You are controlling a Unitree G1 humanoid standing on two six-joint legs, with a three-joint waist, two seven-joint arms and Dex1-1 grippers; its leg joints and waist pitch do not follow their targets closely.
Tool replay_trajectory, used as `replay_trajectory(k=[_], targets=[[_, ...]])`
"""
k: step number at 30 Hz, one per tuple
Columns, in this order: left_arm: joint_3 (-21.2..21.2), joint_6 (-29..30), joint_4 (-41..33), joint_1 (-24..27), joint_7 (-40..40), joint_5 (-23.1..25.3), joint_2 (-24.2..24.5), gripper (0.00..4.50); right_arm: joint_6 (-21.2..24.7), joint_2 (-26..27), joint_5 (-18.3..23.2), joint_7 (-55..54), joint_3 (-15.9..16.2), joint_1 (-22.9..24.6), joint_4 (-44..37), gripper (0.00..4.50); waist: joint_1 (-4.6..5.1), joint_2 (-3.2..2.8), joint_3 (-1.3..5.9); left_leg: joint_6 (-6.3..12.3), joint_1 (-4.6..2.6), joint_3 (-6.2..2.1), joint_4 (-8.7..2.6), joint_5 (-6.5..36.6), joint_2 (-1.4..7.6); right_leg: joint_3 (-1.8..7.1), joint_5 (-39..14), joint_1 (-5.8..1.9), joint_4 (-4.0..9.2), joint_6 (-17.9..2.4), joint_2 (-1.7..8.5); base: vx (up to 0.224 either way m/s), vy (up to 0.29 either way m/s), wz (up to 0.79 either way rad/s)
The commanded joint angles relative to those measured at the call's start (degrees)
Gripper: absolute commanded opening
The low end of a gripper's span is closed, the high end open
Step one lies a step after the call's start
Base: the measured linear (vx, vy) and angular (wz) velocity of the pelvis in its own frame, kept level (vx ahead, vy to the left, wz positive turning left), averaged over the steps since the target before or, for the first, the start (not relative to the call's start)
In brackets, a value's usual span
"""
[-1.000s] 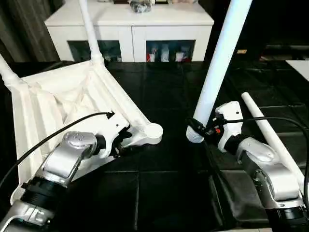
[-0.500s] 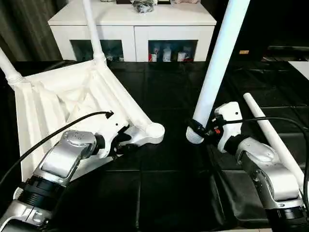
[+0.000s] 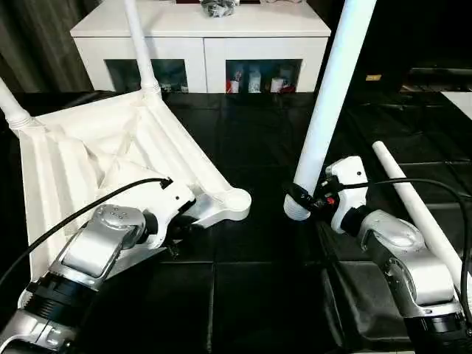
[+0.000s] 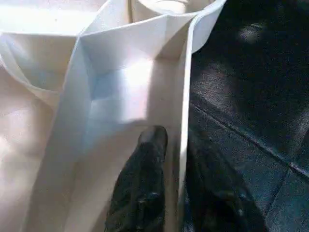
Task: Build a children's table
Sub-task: Insert table leg to table base
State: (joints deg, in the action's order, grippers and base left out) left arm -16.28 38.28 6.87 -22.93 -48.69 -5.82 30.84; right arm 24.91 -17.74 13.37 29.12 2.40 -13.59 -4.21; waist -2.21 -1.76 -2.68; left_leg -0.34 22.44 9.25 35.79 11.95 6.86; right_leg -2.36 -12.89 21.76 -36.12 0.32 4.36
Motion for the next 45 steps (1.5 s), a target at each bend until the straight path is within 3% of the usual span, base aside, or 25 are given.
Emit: replay_trajectory(k=[1,6,8,11,14,18,22,26,28,36,45], targets=[[0.2,-1.3,-0.1,0.0,0.0,0.5,0.0,0.45,-0.1,0.1,0.2,-0.2,-0.5,-1.4,0.0,1.86,-0.15,-0.28,3.05,1.33,-1.42,-2.36,-5.62,10.4,5.91,2.86,0.4,-2.06,3.73,-16.3,4.95,0.0,0.0,0.0],[1.1,-6.4,0.2,-0.9,-0.8,-0.4,-0.9,0.11,0.2,0.5,0.7,-0.2,-0.6,-1.5,-0.2,1.86,-0.13,-0.22,2.97,0.71,-1.45,-2.34,-5.74,11.7,5.94,2.93,-1.5,-1.99,3.92,-15.9,5.0,0.0,0.0,0.0],[1.5,-8.1,0.0,-0.8,-1.6,-1.3,-1.5,0.03,0.5,0.9,1.3,-0.1,-0.7,-1.4,-0.4,1.86,-0.07,-0.09,3.17,0.89,-1.34,-2.37,-5.66,10.3,5.98,2.93,0.6,-2.11,3.72,-15.7,5.0,0.0,0.0,0.0],[0.7,-12.6,-0.4,-0.6,-4.0,-2.3,-2.6,0.03,0.9,1.3,2.2,0.2,-1.0,-1.6,-0.3,1.86,-0.13,-0.05,3.45,2.44,-1.38,-2.22,-5.27,6.5,5.94,2.79,5.6,-2.15,3.27,-16.3,4.97,0.0,0.0,0.0],[-1.8,-16.9,0.1,-0.4,-6.0,-1.8,-3.8,0.03,1.3,1.3,3.3,1.4,-1.2,-1.9,0.0,1.86,-0.64,-0.17,3.49,4.14,-1.49,-2.01,-4.97,4.6,5.91,2.73,7.3,-2.06,3.29,-16.7,4.98,0.0,0.0,0.0],[-3.8,-19.6,1.0,-0.5,-7.6,-1.6,-5.5,0.01,2.8,1.4,6.3,4.2,-1.8,-2.1,0.2,1.86,-1.38,-0.11,3.33,3.87,-1.79,-1.56,-5.11,6.9,6.17,2.8,3.4,-1.81,3.46,-16.5,5.06,0.0,0.0,0.0],[-5.3,-21.7,3.0,-1.2,-7.9,0.4,-5.9,0.0,4.0,0.1,6.9,6.9,-1.0,-2.1,1.0,1.86,-1.83,-0.18,2.99,1.99,-1.93,-1.19,-5.6,11.1,6.3,2.85,-4.6,-1.41,4.14,-14.9,5.15,0.0,0.0,0.0],[-5.5,-23.0,3.8,-1.5,-8.1,1.2,-6.1,0.0,4.7,-0.2,7.2,7.4,-0.4,-2.7,1.0,1.86,-1.57,-0.13,2.84,-0.79,-2.07,-1.1,-6.1,15.3,6.25,2.92,-10.4,-0.98,4.63,-12.6,5.15,0.0,0.0,0.0],[-5.5,-23.9,4.9,-2.1,-8.4,1.6,-6.4,0.0,6.2,-1.0,7.2,8.5,0.8,-3.6,0.7,1.86,-1.4,0.22,2.8,-0.98,-1.91,-1.07,-6.13,15.5,6.21,3.02,-11.8,-0.97,4.77,-11.9,5.31,0.0,0.0,0.0],[-5.7,-25.3,6.8,-2.9,-8.5,2.7,-6.2,0.0,7.5,-1.6,6.2,10.3,2.5,-5.1,3.8,1.86,-1.22,0.33,2.84,-0.61,-1.75,-0.94,-5.99,14.3,6.3,3.07,-12.7,-0.79,4.91,-11.8,5.5,0.0,0.0,0.0],[-5.9,-26.5,7.4,-3.2,-9.9,3.3,-6.7,0.0,4.3,0.8,3.4,10.5,5.1,-10.1,14.6,1.86,-1.03,0.16,2.92,-0.61,-1.75,-0.56,-5.91,13.0,6.34,2.96,-10.7,-0.71,4.73,-13.0,5.4,0.0,0.0,0.0]])
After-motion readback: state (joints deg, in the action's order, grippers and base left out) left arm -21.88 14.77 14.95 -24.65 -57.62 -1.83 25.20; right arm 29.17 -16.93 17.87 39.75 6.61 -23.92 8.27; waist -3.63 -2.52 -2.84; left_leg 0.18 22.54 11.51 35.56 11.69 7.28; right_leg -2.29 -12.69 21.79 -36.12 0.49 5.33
